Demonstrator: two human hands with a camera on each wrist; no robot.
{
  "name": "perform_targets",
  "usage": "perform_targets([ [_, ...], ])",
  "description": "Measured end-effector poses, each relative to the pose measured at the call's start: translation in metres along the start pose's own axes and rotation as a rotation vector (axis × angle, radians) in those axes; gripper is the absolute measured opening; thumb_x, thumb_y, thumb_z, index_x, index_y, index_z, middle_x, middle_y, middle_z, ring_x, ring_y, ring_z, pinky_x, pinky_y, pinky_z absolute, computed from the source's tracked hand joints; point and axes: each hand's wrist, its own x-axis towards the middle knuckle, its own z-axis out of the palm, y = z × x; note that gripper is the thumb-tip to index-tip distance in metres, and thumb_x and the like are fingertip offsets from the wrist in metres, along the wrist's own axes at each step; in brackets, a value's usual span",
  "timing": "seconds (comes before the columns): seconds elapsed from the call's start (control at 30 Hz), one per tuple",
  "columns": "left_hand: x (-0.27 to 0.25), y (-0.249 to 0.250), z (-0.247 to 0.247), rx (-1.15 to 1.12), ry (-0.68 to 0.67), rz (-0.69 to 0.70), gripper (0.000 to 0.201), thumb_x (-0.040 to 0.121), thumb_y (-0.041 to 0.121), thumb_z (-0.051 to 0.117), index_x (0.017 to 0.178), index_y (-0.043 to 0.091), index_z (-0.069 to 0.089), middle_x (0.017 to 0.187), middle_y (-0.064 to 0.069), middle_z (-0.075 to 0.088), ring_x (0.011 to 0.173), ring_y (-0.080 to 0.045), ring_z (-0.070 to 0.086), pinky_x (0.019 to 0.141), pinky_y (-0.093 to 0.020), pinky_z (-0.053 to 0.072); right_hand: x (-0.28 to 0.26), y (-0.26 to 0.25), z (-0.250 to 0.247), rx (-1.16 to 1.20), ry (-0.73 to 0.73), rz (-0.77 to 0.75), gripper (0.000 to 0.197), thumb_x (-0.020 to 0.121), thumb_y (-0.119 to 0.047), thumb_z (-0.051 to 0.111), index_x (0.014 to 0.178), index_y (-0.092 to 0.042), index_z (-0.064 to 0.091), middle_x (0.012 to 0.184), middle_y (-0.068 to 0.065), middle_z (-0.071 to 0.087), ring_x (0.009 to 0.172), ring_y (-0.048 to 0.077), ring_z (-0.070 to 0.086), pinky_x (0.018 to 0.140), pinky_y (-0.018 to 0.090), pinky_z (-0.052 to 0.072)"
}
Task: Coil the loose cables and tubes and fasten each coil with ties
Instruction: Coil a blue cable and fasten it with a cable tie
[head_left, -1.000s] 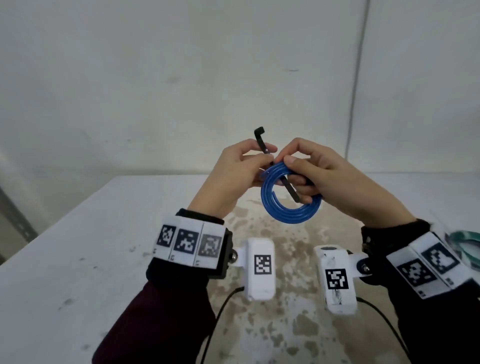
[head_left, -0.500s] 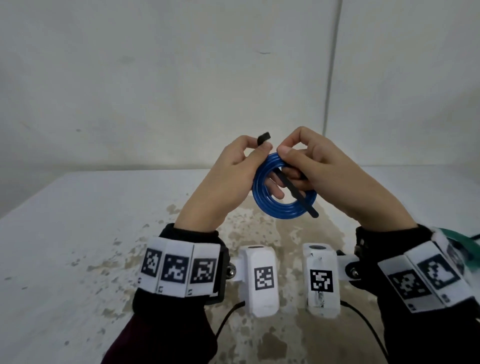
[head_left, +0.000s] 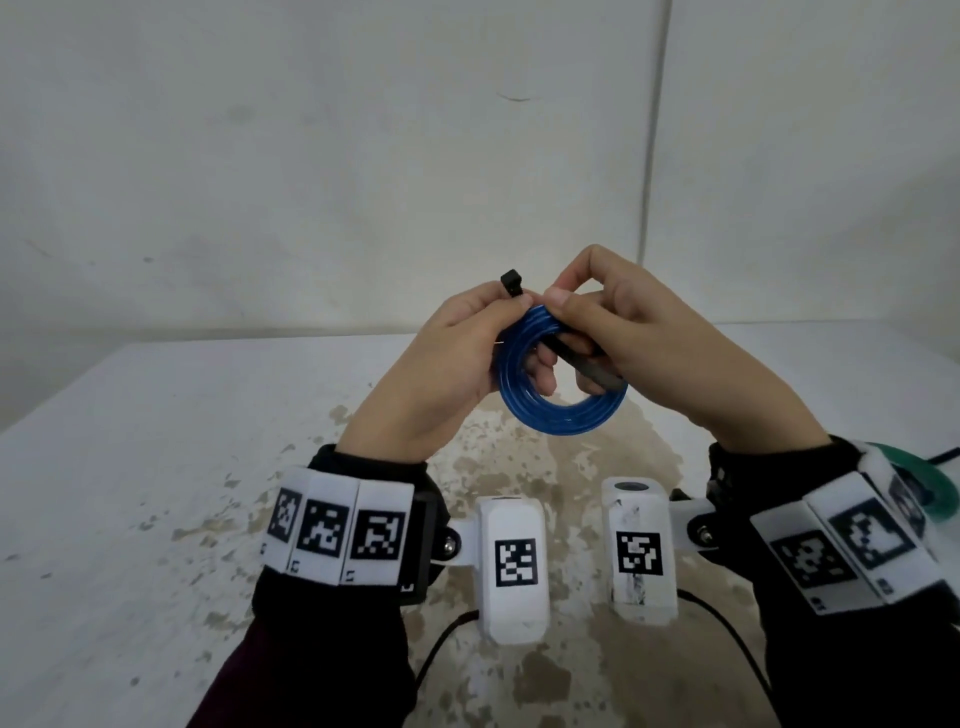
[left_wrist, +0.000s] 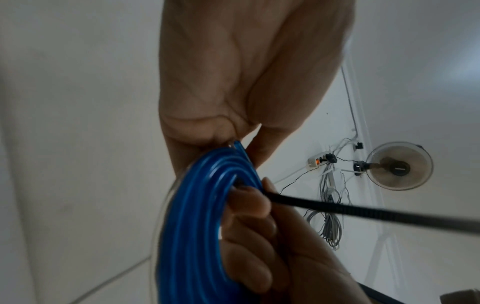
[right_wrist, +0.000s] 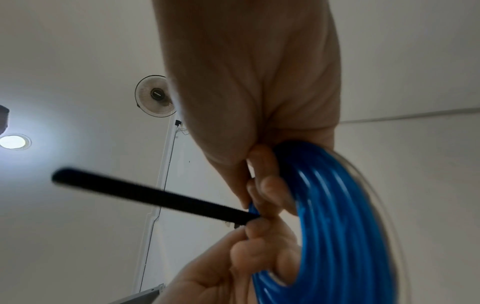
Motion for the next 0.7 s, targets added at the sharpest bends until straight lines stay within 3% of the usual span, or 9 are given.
perform_targets([
  [0.07,0.0,-0.001,0.004,-0.048,-0.02,0.003,0.025,0.103,0.013,0.034,0.108,-0.002,0.052,0.068,-0.014,0.05,0.047,-0.018,0.047,0.067,-0.037,0.049,0.001,0.001,0.0,0.024,0.005,0.003,0.015,0.099,-0.022,0.047,0.089,-0.011,0.043,0.05,-0.009,0.041,0.041,0.008,0.033,0.047,0.022,0.037],
  [0.17,0.001,-0.001,0.01,-0.069,0.015,0.034,0.019,0.103,0.013,0.034,0.095,0.004,0.048,0.057,-0.002,0.045,0.043,-0.012,0.031,0.052,-0.028,0.045,0.002,0.001,0.0,0.064,0.02,0.008,0.013,0.1,-0.021,0.046,0.092,-0.011,0.042,0.052,-0.008,0.041,0.042,0.009,0.032,0.048,0.023,0.039],
  [0.27,0.004,-0.004,0.012,-0.075,0.114,0.067,0.024,0.102,0.013,0.036,0.084,0.006,0.049,0.054,-0.002,0.041,0.04,-0.009,0.028,0.045,-0.024,0.037,0.002,0.002,0.0,0.04,0.034,0.0,0.009,0.1,-0.019,0.046,0.101,-0.011,0.045,0.064,0.0,0.05,0.048,0.012,0.042,0.056,0.027,0.048],
  [0.37,0.007,-0.007,0.011,-0.077,0.211,0.074,0.024,0.102,0.013,0.037,0.086,0.005,0.052,0.052,0.0,0.041,0.039,-0.008,0.029,0.042,-0.022,0.034,0.002,0.004,-0.003,-0.066,0.036,-0.046,0.017,0.096,-0.013,0.05,0.112,-0.019,0.048,0.096,0.003,0.057,0.077,0.015,0.06,0.081,0.036,0.054],
  [0.43,0.009,-0.009,0.008,-0.074,0.268,0.087,0.023,0.102,0.013,0.037,0.087,0.004,0.052,0.051,0.001,0.042,0.039,-0.009,0.029,0.041,-0.022,0.034,0.0,0.002,-0.003,-0.211,0.012,-0.146,0.032,0.09,-0.017,0.06,0.117,-0.03,0.05,0.114,-0.003,0.052,0.105,0.009,0.056,0.09,0.031,0.048],
  [0.5,0.009,-0.01,0.007,-0.032,0.294,0.11,0.022,0.102,0.013,0.038,0.088,0.003,0.052,0.049,0.003,0.044,0.041,-0.012,0.033,0.041,-0.023,0.035,-0.002,-0.002,0.0,-0.359,-0.014,-0.261,0.034,0.084,-0.029,0.067,0.115,-0.037,0.058,0.116,-0.007,0.05,0.116,0.007,0.048,0.096,0.024,0.04],
  [0.6,0.008,-0.011,0.01,0.014,0.306,0.137,0.019,0.102,0.011,0.038,0.088,0.004,0.05,0.047,0.007,0.044,0.041,-0.011,0.032,0.042,-0.024,0.034,-0.001,-0.005,0.008,-0.353,0.082,-0.368,0.007,0.087,-0.03,0.065,0.089,-0.025,0.069,0.094,-0.005,0.059,0.096,0.01,0.056,0.088,0.02,0.04],
  [0.7,0.008,-0.01,0.009,0.084,0.338,0.178,0.024,0.102,0.014,0.038,0.082,0.008,0.048,0.052,0.001,0.041,0.041,-0.01,0.03,0.043,-0.027,0.032,0.002,-0.004,0.009,-0.254,0.175,-0.346,0.028,0.098,-0.021,0.05,0.081,-0.01,0.069,0.073,-0.006,0.061,0.073,0.004,0.056,0.073,0.017,0.043],
])
